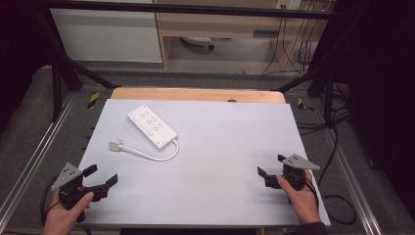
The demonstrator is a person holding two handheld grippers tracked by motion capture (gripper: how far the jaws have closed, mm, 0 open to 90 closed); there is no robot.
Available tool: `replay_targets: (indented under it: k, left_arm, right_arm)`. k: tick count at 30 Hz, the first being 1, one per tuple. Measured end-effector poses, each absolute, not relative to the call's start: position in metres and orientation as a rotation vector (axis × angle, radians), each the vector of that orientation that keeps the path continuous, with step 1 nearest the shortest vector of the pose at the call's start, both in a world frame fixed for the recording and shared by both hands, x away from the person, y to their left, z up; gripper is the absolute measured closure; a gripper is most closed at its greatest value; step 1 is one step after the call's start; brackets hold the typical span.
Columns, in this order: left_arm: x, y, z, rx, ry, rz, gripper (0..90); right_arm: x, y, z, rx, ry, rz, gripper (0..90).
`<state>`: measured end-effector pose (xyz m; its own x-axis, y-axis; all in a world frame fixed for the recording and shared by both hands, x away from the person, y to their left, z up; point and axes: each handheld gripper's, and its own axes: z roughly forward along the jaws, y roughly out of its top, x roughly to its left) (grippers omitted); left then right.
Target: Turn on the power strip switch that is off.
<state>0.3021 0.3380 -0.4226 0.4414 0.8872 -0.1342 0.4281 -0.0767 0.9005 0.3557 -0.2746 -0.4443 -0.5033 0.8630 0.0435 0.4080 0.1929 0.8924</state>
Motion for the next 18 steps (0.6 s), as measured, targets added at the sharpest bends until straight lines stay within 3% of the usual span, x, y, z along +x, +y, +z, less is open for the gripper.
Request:
replay_targets:
  k: [18]
  left_arm:
    - [0.3074,0.3318,-0.4155,1.661,1.102,0.579,9.7]
  right_arm:
    - [0.3534,-0.2764,-0.4433,1.182,1.988,1.267,4.7]
